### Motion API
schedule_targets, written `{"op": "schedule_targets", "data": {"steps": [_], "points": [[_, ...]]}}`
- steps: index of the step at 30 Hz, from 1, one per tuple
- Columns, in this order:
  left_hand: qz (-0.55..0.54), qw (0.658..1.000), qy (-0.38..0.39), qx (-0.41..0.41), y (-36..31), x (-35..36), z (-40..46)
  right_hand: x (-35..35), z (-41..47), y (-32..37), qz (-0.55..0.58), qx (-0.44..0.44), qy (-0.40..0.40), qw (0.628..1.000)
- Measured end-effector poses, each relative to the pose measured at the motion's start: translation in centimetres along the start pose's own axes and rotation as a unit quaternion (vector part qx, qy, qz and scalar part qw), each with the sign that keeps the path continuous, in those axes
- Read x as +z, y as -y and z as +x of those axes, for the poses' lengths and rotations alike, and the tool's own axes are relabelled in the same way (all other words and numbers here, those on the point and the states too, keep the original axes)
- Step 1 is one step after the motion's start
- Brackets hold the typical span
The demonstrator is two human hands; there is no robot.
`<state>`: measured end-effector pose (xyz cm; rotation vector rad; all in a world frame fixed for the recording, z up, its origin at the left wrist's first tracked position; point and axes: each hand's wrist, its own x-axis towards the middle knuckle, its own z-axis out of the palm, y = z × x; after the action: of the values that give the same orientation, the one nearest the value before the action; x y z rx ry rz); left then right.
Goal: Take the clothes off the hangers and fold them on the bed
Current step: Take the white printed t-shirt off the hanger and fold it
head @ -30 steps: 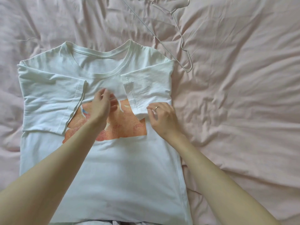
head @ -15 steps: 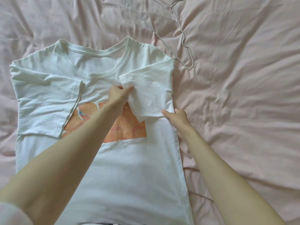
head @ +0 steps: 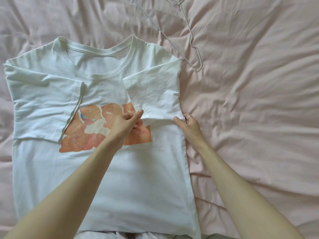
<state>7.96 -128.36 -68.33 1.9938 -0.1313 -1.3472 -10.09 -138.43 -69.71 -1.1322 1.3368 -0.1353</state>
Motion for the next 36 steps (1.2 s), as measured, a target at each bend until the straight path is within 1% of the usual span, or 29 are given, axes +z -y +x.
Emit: {"op": "schedule_targets", "data": {"steps": [3,5,7,10,13,15,17,18,21,22,23,24,25,26,27,29,31,32,34,36], "points": [[0.03,0.999,0.022,0.011,0.8,0.4,-1.1,-0.1,-0.1,-0.2,-0.006,-0.026,0.007,1.0],[0.038,0.999,0.013,0.019,1.0,0.7,-1.4,0.0,-0.1,-0.2,-0.028,-0.035,-0.016,0.999],[0.04,0.999,0.012,0.025,1.2,1.1,-1.6,0.1,0.0,-0.2,-0.025,-0.045,-0.039,0.998],[0.051,0.998,0.005,0.036,1.5,1.5,-1.7,0.1,-0.1,0.0,-0.005,-0.047,-0.048,0.998],[0.074,0.995,-0.012,0.066,2.0,1.5,-1.4,-0.3,0.1,-0.3,-0.03,-0.045,-0.059,0.997],[0.135,0.981,-0.032,0.133,2.4,1.2,-1.4,-0.7,0.1,-0.5,-0.049,-0.032,-0.064,0.996],[0.225,0.95,-0.052,0.211,2.9,0.6,-1.7,-0.9,0.1,-0.6,-0.07,-0.021,-0.064,0.995],[0.268,0.932,-0.06,0.235,3.2,0.4,-1.7,-1.0,0.1,-0.7,-0.085,-0.019,-0.062,0.994],[0.353,0.894,-0.071,0.267,3.8,-0.2,-1.7,-0.8,0.0,-0.6,-0.113,-0.023,-0.062,0.991],[0.362,0.891,-0.064,0.268,3.8,-0.1,-1.6,-0.6,-0.1,-0.6,-0.125,-0.029,-0.072,0.989],[0.353,0.898,-0.056,0.257,3.7,0.0,-1.5,-0.4,-0.3,-0.6,-0.142,-0.045,-0.09,0.985],[0.325,0.916,-0.05,0.232,3.3,0.1,-1.6,-0.2,-0.5,-0.6,-0.168,-0.077,-0.116,0.976],[0.283,0.938,-0.046,0.196,2.9,0.3,-1.7,0.0,-0.8,-0.6,-0.211,-0.123,-0.147,0.959],[0.242,0.955,-0.051,0.163,2.5,0.5,-1.8,0.3,-1.0,-0.5,-0.269,-0.172,-0.17,0.933],[0.204,0.966,-0.067,0.141,2.2,0.8,-1.8,0.6,-1.2,-0.4,-0.33,-0.215,-0.177,0.902],[0.132,0.976,-0.128,0.12,1.6,1.1,-1.6,1.2,-0.8,0.0,-0.42,-0.278,-0.16,0.849],[0.099,0.97,-0.183,0.122,1.1,1.1,-1.1,1.5,0.3,0.9,-0.479,-0.304,-0.121,0.815],[0.105,0.965,-0.196,0.14,0.6,0.9,-0.6,1.5,1.1,1.7,-0.502,-0.304,-0.104,0.803],[0.163,0.944,-0.208,0.2,-0.4,0.2,0.7,1.4,2.9,3.5,-0.534,-0.296,-0.093,0.787],[0.258,0.899,-0.206,0.288,-1.4,-0.5,1.7,1.3,4.2,5.2,-0.549,-0.285,-0.108,0.779]]}}
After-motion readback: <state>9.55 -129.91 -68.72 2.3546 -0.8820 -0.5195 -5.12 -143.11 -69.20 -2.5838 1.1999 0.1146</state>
